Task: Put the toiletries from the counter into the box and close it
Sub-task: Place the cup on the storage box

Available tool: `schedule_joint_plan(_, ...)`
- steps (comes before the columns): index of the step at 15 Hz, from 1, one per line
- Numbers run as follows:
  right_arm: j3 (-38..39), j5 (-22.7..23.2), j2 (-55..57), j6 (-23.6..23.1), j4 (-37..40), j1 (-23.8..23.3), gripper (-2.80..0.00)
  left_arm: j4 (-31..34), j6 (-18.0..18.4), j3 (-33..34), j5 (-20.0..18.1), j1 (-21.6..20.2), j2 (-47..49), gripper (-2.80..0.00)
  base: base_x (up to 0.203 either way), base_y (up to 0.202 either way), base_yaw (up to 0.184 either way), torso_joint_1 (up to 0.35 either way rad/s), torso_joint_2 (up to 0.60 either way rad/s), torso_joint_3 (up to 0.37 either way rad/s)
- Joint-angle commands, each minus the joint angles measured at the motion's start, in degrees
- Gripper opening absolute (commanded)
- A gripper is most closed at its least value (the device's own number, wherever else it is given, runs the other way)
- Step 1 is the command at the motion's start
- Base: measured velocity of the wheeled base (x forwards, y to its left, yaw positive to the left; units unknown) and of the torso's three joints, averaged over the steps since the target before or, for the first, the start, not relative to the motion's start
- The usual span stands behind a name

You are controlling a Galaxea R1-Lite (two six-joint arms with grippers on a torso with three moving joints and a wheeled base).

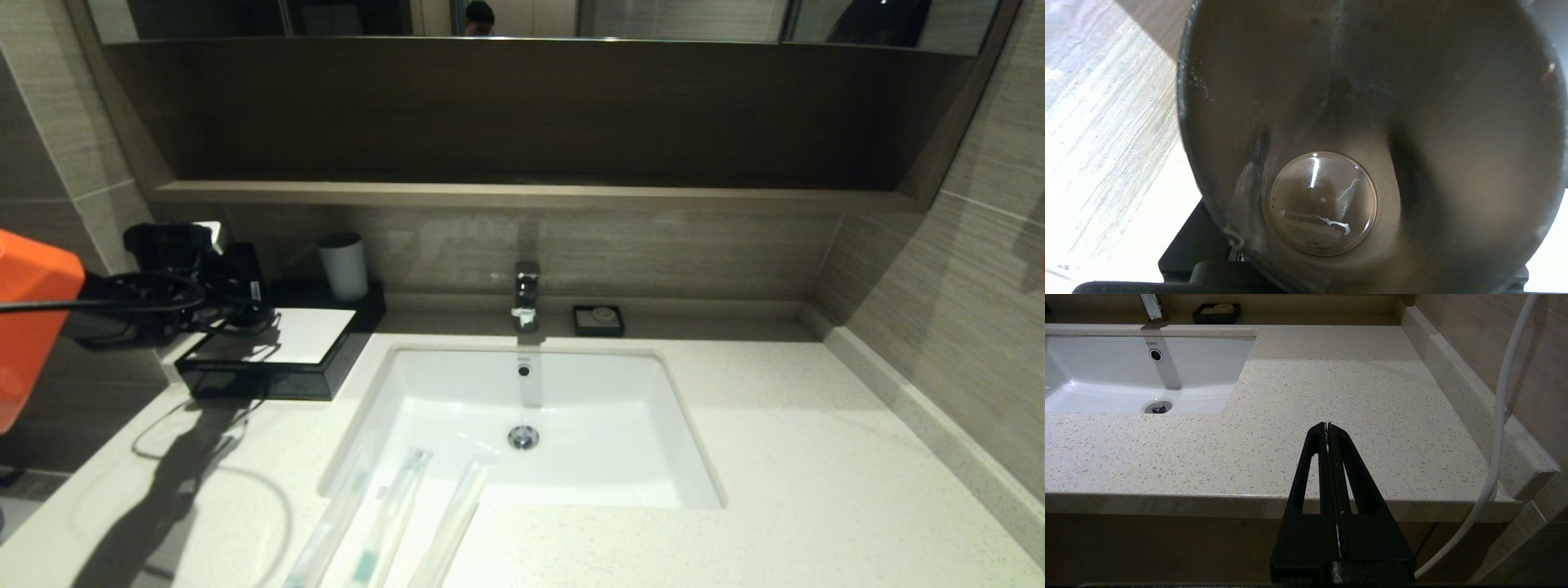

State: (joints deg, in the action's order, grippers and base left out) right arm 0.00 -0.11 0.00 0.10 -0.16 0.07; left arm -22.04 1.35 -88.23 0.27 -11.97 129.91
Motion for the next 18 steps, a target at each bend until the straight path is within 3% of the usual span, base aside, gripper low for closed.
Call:
schedule_joint_plan(1,0.1,0.0,-0.2,0.0,0.0,0.0,-2.8,-0.1,0.0,-0.9,-0.1,-0.1,0.8,-2.8,0.0,0.0,0.0,0.0,0.0,0.0)
schedule_joint_plan(18,0.1,0.0,-0.2,0.0,0.0,0.0,-2.8,0.0,0.0,-3.4,-1.5,0.3,2.8,-2.8,0.0,0.0,0.0,0.0,0.0,0.0)
